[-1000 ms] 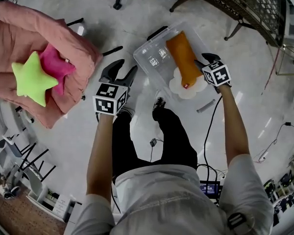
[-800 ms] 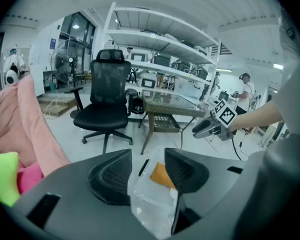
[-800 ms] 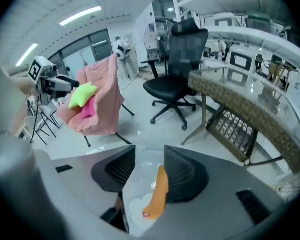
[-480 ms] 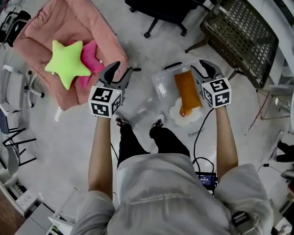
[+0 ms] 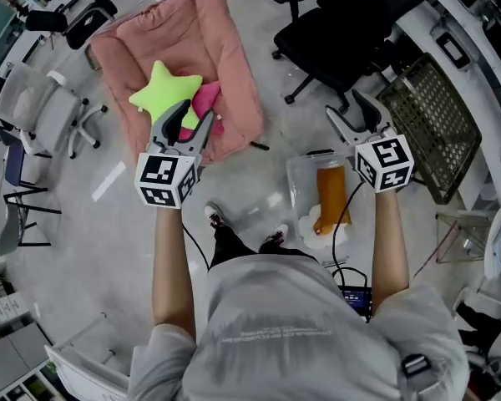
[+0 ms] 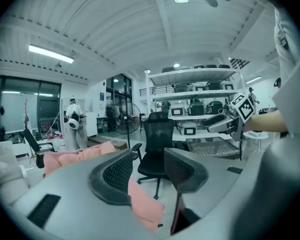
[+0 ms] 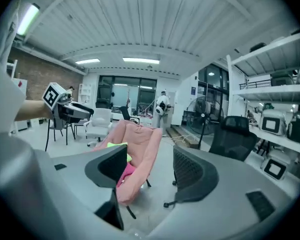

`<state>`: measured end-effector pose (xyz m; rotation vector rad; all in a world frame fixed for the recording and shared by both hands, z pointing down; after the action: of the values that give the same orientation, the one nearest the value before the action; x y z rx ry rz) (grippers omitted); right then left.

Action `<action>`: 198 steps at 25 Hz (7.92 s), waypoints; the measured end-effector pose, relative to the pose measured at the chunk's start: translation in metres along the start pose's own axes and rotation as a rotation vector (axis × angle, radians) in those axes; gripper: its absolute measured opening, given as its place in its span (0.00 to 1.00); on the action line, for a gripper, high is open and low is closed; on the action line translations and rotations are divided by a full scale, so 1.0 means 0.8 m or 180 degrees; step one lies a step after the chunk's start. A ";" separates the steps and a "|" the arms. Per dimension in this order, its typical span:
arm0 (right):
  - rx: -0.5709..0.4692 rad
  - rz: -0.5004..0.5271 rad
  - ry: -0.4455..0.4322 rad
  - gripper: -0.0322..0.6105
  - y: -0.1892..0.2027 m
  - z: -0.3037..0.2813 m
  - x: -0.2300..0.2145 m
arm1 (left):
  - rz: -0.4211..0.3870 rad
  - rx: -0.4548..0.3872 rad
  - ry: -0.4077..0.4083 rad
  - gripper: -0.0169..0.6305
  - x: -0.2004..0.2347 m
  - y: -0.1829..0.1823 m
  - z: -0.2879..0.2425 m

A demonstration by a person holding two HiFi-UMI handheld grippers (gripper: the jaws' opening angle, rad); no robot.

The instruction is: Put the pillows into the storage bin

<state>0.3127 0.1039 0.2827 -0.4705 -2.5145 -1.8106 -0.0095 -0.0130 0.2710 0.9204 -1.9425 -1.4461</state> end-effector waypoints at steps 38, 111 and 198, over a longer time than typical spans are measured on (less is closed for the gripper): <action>0.0867 0.0710 -0.1985 0.66 -0.063 -0.418 0.289 | 0.0758 0.1080 -0.0153 0.48 0.362 0.182 0.101; 0.1437 -0.0550 -0.3750 0.75 -0.006 -0.688 0.273 | 0.1622 0.1009 0.0618 0.78 0.459 0.269 -0.099; 0.1094 -0.4326 0.1185 0.57 0.783 0.305 0.245 | -0.0207 0.3610 0.3556 0.78 -0.547 0.675 -0.222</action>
<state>0.3196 0.5569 0.8166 1.7496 -2.8269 -1.2052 0.2875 0.3286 0.8275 1.7198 -1.6261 0.3994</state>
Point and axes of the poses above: the fingertips, and each gripper's own axes: z backward along the fingers, x to its left, y out of its underside, the point moved 7 cm from there along z, backward along the fingers, and after that the axes turned 5 degrees about z, right-handed, at the moved point
